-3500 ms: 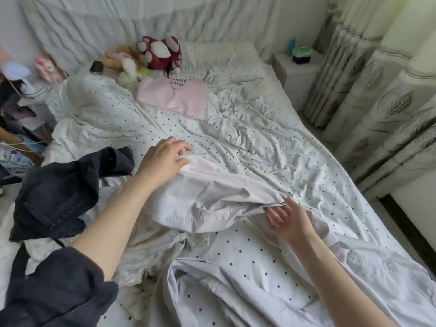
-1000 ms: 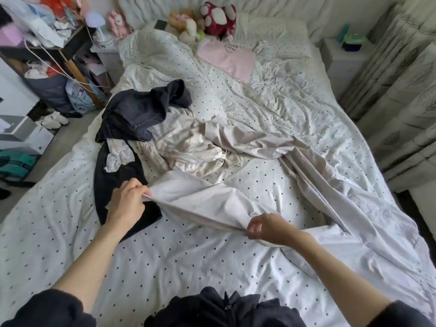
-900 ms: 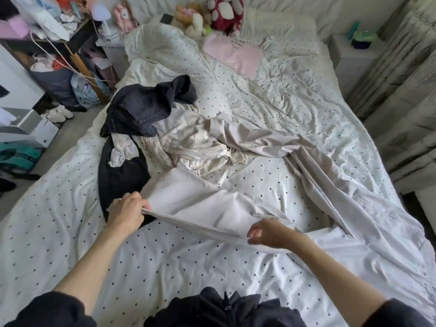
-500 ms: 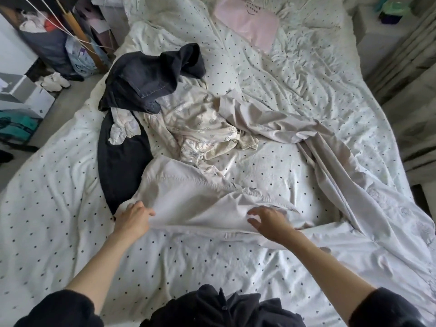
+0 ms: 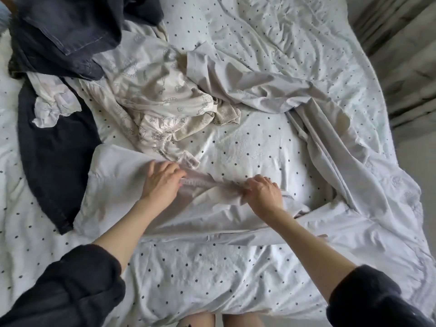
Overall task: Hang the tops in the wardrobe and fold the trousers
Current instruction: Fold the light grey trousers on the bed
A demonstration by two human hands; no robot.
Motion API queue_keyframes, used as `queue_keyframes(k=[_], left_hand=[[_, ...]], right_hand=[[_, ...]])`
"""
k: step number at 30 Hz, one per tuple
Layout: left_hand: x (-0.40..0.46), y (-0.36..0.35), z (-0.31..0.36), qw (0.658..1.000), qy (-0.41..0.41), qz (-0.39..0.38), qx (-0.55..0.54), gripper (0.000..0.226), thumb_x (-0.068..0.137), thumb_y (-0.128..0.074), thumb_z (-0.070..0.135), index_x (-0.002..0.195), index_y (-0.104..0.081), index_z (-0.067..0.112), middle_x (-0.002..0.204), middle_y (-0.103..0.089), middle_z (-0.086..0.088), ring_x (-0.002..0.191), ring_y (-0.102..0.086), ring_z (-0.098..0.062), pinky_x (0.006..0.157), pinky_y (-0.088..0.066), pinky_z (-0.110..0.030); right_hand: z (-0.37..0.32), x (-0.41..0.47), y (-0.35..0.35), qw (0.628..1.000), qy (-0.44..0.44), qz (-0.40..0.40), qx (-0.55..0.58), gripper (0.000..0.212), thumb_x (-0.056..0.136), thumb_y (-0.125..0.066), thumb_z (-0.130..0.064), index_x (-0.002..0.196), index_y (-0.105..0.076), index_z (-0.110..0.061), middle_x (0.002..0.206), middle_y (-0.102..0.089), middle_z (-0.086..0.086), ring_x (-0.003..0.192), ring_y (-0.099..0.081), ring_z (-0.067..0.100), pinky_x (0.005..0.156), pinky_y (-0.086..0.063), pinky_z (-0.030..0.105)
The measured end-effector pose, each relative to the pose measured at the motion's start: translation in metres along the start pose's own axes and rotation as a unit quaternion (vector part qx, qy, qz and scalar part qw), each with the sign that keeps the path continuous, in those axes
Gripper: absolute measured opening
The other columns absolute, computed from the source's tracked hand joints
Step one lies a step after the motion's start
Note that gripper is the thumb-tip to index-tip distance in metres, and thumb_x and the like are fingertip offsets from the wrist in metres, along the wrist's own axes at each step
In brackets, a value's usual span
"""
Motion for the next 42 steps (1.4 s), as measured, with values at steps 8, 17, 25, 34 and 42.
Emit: queue_keyframes(k=[8,17,25,34,42], left_hand=[[0.003,0.033,-0.04,0.991,0.126,0.043,0.002,0.015,0.084,-0.061,0.008,0.095,-0.066,0.016,0.097,-0.067,-0.009,0.097,-0.057,-0.03,0.084,-0.034,-0.039],[-0.074,-0.012,0.011,0.987,-0.072,0.05,-0.134,0.027,0.085,-0.05,0.036,0.088,-0.062,0.012,0.088,-0.06,-0.002,0.082,-0.057,-0.021,0.069,-0.051,-0.035],[-0.114,-0.022,0.002,0.996,0.033,-0.031,-0.08,0.03,0.055,-0.081,-0.001,0.078,-0.067,0.014,0.083,-0.068,-0.004,0.078,-0.066,-0.026,0.076,-0.04,-0.03],[-0.127,0.086,-0.023,0.888,0.109,-0.394,-0.212,0.027,0.089,-0.064,0.028,0.068,-0.05,0.018,0.065,-0.044,0.008,0.059,-0.038,-0.008,0.057,-0.028,-0.02],[-0.099,0.155,-0.029,0.942,0.15,-0.253,-0.161,0.019,0.087,-0.063,0.015,0.072,-0.053,0.011,0.069,-0.046,-0.002,0.064,-0.041,-0.013,0.058,-0.029,-0.026]], right_hand=[[-0.011,-0.025,0.006,0.979,0.105,0.158,0.068,0.013,0.079,-0.073,-0.016,0.091,-0.072,-0.012,0.093,-0.07,0.006,0.084,-0.065,0.028,0.073,-0.051,0.042],[-0.029,-0.058,-0.041,0.973,0.134,-0.141,-0.121,0.034,0.094,-0.05,-0.037,0.122,-0.053,-0.018,0.126,-0.058,0.003,0.119,-0.051,0.021,0.102,-0.023,0.037],[-0.025,-0.082,0.001,0.985,0.115,-0.103,0.08,0.024,0.088,-0.062,-0.032,0.105,-0.068,-0.017,0.101,-0.069,0.004,0.095,-0.061,0.026,0.077,-0.042,0.03],[-0.023,-0.116,0.053,0.953,0.141,-0.258,0.075,0.029,0.087,-0.064,-0.031,0.106,-0.068,-0.009,0.104,-0.068,0.001,0.091,-0.059,0.014,0.078,-0.043,0.024],[-0.026,-0.077,0.108,0.971,0.137,-0.169,0.103,0.027,0.087,-0.066,-0.033,0.099,-0.07,-0.009,0.089,-0.067,0.001,0.077,-0.053,0.012,0.061,-0.036,0.022]])
Point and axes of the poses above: each hand's wrist, its own x-axis towards the middle knuckle, its own y-axis out of the back of the hand, z = x × y, the point moved 2 cm from there along x, towards the middle knuckle
